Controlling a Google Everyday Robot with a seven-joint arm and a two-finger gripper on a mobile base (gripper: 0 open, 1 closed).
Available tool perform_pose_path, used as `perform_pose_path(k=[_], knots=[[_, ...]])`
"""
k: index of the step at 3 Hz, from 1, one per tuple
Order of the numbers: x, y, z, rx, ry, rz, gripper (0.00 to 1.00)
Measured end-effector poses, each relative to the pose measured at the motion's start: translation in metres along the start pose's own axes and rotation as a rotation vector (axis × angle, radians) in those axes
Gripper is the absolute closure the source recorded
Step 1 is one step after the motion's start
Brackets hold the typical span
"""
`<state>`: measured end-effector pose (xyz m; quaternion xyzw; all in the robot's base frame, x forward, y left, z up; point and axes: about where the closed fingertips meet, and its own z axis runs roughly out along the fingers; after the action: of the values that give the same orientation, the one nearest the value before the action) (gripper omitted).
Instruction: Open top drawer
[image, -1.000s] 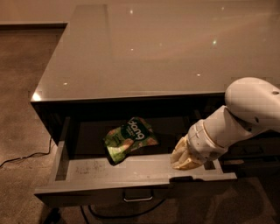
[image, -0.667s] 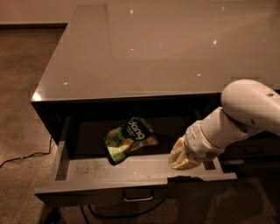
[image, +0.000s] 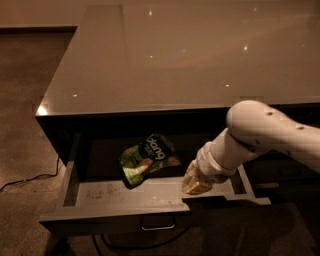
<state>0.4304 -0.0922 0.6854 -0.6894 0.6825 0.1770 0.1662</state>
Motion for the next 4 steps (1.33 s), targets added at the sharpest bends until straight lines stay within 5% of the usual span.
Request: perform_pose_path(k=[2,4], knots=[[0.018,-0.003,0.078,-0.116,0.104,0.072,1.0],[0.05,0.015,0.089,-0.174,0.19,0.147,1.0]])
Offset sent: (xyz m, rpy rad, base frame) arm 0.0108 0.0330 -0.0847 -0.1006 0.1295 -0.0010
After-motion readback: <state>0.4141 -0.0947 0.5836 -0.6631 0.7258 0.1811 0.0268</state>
